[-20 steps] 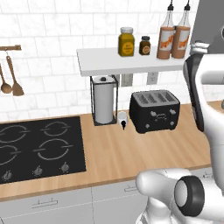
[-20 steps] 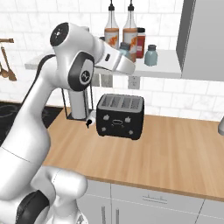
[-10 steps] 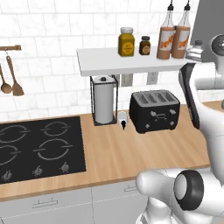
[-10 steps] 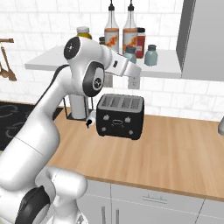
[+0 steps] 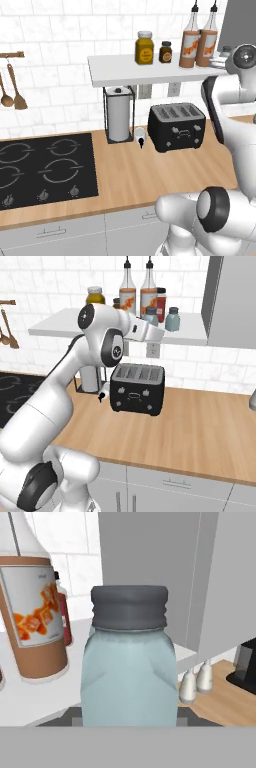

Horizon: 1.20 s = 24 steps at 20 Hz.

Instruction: Put the shaker and condiment bottle from the counter next to their counterparts in the cabinet.

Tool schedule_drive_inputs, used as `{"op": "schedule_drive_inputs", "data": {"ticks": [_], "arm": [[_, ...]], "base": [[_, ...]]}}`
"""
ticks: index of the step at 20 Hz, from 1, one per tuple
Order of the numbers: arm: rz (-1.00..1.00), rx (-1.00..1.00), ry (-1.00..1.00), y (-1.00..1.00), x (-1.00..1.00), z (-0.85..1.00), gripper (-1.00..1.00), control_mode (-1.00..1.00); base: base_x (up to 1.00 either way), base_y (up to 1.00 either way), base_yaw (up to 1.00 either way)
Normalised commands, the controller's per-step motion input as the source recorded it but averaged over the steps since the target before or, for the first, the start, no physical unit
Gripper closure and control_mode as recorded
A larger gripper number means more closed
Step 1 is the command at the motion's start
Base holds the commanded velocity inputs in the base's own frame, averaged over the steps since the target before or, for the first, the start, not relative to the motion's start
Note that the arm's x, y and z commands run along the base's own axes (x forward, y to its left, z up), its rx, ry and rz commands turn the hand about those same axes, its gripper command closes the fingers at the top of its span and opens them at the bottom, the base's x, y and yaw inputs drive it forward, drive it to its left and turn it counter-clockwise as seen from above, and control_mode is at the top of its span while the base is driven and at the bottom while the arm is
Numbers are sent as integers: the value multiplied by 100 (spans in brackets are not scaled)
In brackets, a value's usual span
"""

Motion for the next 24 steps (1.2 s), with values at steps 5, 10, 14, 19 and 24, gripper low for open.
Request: {"op": "schedule_drive_inputs", "data": {"ticks": [5,10,14,19,24], "arm": [[0,-8,-2,-8,13,-5,100,-100],[0,-3,6,-1,14,0,100,-100],[0,-5,2,0,28,-4,100,-100],[0,-1,-1,-5,23,-7,100,-100],[1,0,-1,-10,20,-21,100,-100]], "base": [[0,0,0],[0,0,0],[0,0,0],[0,0,0],[0,0,0]]}}
